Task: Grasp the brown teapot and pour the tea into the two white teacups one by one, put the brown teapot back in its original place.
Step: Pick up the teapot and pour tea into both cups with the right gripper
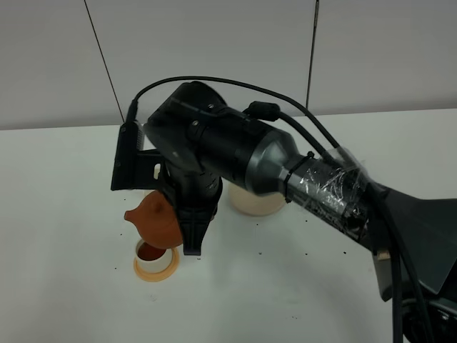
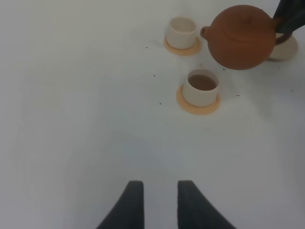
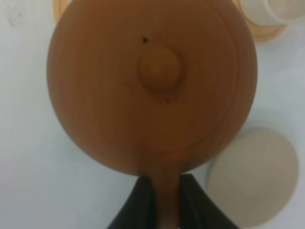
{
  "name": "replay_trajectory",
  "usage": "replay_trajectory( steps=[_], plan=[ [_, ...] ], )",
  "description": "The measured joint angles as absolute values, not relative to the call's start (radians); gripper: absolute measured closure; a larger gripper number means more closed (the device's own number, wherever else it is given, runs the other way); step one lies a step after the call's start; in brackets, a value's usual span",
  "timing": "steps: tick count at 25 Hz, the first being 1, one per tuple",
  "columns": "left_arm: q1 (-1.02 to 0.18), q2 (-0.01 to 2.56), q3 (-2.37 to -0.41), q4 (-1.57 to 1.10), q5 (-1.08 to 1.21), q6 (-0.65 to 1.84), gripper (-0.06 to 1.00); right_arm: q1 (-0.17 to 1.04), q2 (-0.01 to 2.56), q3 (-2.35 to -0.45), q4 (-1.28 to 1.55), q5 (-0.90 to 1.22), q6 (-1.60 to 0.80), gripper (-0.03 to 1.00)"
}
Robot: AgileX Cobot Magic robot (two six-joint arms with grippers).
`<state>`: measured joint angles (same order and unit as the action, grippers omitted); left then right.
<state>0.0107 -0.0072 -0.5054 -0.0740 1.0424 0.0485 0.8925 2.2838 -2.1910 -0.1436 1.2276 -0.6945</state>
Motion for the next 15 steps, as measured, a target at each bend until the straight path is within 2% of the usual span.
replay_trajectory(
  steps=[15],
  plan=[
    [0.011, -0.007, -0.505, -0.074, 1.042, 0.049, 0.7, 0.813, 2.284, -2.192, -0.006, 1.231, -0.691, 0.87]
  ],
)
